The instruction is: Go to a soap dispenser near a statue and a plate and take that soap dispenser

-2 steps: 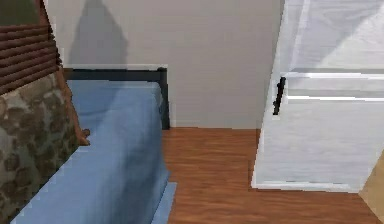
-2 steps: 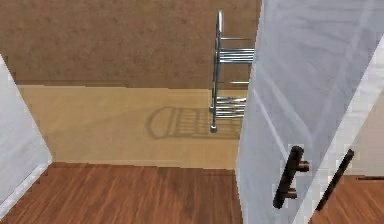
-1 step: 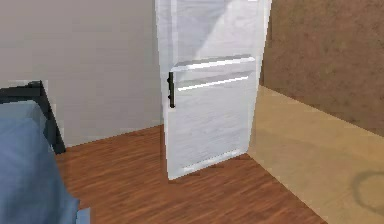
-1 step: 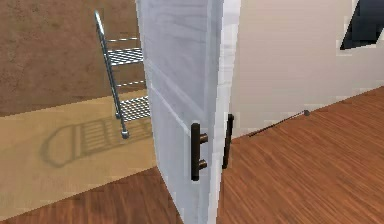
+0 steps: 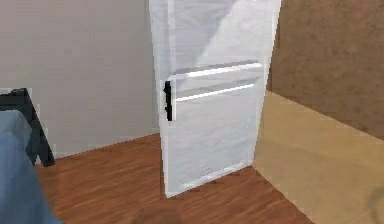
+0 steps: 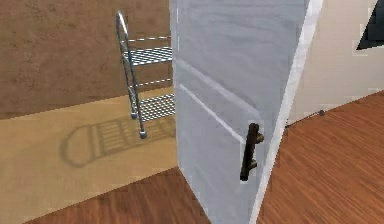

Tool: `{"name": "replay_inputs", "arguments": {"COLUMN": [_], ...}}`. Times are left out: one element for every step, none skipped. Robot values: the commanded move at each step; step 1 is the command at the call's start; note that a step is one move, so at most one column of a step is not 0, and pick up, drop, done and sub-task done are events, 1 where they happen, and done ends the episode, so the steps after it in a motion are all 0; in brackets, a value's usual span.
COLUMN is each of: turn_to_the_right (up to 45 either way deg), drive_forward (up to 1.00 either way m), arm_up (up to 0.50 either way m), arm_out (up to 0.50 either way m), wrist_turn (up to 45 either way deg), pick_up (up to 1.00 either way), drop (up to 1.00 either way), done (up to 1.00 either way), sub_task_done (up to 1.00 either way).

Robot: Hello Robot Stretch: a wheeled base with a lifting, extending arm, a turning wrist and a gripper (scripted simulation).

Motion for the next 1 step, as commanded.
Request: {"name": "replay_inputs", "arguments": {"turn_to_the_right": [6.0], "drive_forward": [0.00], "arm_up": [0.00], "arm_out": [0.00], "wrist_turn": [0.0], "pick_up": [0.00], "drop": [0.00], "done": [0.00], "sub_task_done": [0.00]}}
